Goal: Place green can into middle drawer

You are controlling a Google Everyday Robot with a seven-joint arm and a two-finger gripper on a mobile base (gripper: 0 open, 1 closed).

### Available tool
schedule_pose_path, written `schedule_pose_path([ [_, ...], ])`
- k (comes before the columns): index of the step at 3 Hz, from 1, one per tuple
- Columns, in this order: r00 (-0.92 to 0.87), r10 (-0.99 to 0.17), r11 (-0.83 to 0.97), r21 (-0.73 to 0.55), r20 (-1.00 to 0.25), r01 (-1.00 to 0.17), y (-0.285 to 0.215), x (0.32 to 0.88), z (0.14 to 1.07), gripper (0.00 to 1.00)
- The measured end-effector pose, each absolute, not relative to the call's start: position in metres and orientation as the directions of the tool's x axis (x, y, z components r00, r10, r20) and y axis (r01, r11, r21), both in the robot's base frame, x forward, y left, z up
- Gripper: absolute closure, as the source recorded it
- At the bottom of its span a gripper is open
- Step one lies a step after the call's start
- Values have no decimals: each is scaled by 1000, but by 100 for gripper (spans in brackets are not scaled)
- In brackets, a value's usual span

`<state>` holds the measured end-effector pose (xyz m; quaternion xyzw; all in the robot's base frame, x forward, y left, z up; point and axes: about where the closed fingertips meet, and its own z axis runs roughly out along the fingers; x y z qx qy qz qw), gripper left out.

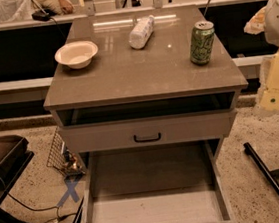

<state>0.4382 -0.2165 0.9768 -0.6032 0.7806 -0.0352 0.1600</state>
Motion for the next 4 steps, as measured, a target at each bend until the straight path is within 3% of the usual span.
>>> schedule_pose_path([
  [2,-231,-940,298,-275,-251,-914,-217,445,978,0],
  [3,-306,-845,455,-288,-439,-843,-228,473,975,0],
  [4,-346,-678,610,-235,-648,-757,-237,512,972,0],
])
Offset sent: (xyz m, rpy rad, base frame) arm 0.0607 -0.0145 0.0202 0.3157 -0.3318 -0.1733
